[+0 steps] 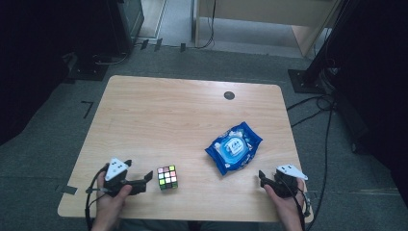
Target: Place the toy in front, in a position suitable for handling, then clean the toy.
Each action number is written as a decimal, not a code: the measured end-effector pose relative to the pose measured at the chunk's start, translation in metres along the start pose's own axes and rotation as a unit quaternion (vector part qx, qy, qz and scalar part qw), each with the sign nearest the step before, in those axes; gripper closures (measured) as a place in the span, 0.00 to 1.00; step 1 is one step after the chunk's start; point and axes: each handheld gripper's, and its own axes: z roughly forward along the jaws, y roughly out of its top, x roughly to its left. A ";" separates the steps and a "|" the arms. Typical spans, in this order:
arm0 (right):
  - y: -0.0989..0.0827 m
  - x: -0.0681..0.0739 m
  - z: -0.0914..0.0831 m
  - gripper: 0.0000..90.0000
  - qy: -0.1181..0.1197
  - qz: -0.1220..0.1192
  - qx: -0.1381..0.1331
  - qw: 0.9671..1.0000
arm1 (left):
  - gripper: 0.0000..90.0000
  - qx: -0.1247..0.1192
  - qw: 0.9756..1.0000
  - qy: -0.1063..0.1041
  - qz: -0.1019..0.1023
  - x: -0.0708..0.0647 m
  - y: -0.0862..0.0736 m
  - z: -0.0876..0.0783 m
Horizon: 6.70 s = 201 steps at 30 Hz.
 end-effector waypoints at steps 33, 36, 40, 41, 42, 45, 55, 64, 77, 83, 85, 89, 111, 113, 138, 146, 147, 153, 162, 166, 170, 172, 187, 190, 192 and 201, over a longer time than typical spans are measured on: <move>-0.003 -0.001 0.006 0.31 -0.001 0.002 0.018 1.000 | 0.14 0.041 0.997 0.059 0.008 -0.010 -0.009 0.022; -0.003 -0.001 0.006 0.31 -0.002 0.002 0.017 1.000 | 0.15 0.040 0.996 0.074 -0.004 -0.006 -0.009 0.022; -0.003 0.000 0.006 0.31 -0.004 0.000 0.018 1.000 | 0.16 0.029 0.996 0.077 -0.032 0.000 -0.009 0.021; -0.003 0.000 0.006 0.31 -0.004 0.000 0.018 1.000 | 0.16 0.025 0.997 0.065 -0.033 0.000 -0.009 0.021; -0.003 0.000 0.006 0.31 -0.004 0.000 0.018 1.000 | 0.16 0.022 0.998 0.052 -0.029 -0.001 -0.009 0.020; -0.003 0.000 0.007 0.30 -0.005 0.001 0.017 1.000 | 0.14 0.019 0.999 0.032 -0.005 -0.013 -0.009 0.024; -0.002 0.001 0.005 0.29 -0.014 0.003 0.011 1.000 | 0.07 0.037 0.996 0.075 0.011 -0.029 0.005 0.051; 0.005 0.016 -0.001 0.32 -0.005 -0.006 -0.010 1.000 | 0.36 0.048 0.993 0.106 0.017 -0.023 0.015 0.065; 0.043 0.053 0.008 0.41 0.014 -0.041 -0.053 0.998 | 0.37 0.029 0.992 0.122 -0.014 0.012 0.029 0.077; 0.062 0.068 0.018 0.44 0.026 -0.042 -0.064 0.997 | 0.16 0.011 0.994 0.108 -0.021 0.018 0.028 0.059; 0.070 0.078 0.026 0.44 0.040 -0.049 -0.058 0.996 | 0.15 0.008 0.995 0.096 -0.022 0.023 0.022 0.048; 0.071 0.093 0.040 0.38 0.047 -0.081 -0.043 0.995 | 0.14 0.015 0.996 0.092 -0.009 0.027 0.011 0.039; 0.073 0.069 0.042 1.00 0.050 -0.073 -0.084 0.993 | 0.16 0.033 0.995 0.090 0.007 0.032 0.001 0.043; 0.074 0.068 0.043 1.00 0.062 -0.063 -0.083 0.993 | 0.16 0.034 0.995 0.090 0.007 0.032 0.001 0.043; 0.070 0.078 0.034 0.63 0.065 -0.058 -0.100 0.991 | 0.16 0.037 0.995 0.088 0.003 0.032 0.000 0.045; 0.074 0.091 0.020 0.62 0.067 -0.074 -0.129 0.987 | 0.16 0.039 0.995 0.087 0.007 0.032 0.000 0.045; 0.075 0.093 0.018 0.62 0.069 -0.072 -0.132 0.986 | 0.16 0.039 0.995 0.087 0.006 0.032 0.000 0.045; 0.084 0.112 0.004 0.58 0.064 -0.082 -0.169 0.980 | 0.16 0.040 0.995 0.087 0.005 0.032 0.001 0.045; 0.076 0.149 0.002 0.77 0.151 -0.091 -0.162 0.971 | 0.16 0.041 0.995 0.086 0.005 0.032 0.001 0.046; 0.064 0.156 0.023 0.83 0.150 -0.089 -0.122 0.977 | 0.16 0.039 0.995 0.087 0.006 0.032 0.001 0.045; 0.057 0.158 0.040 0.78 0.148 -0.092 -0.090 0.981 | 0.16 0.040 0.995 0.086 0.007 0.032 0.000 0.045; 0.054 0.160 0.045 0.68 0.128 -0.093 -0.084 0.984 | 0.16 0.040 0.995 0.087 0.008 0.032 0.000 0.045; 0.060 0.141 0.042 0.43 0.031 -0.058 -0.126 0.990 | 0.16 0.040 0.995 0.086 0.007 0.032 0.000 0.046; 0.060 0.140 0.048 0.44 0.031 -0.059 -0.116 0.991 | 0.16 0.041 0.996 0.085 0.006 0.032 0.001 0.046; 0.059 0.140 0.053 0.45 0.029 -0.062 -0.107 0.992 | 0.16 0.042 0.995 0.085 0.007 0.032 0.001 0.046; 0.058 0.147 0.052 0.48 0.033 -0.095 -0.143 0.985 | 0.16 0.042 0.996 0.084 0.009 0.031 0.000 0.046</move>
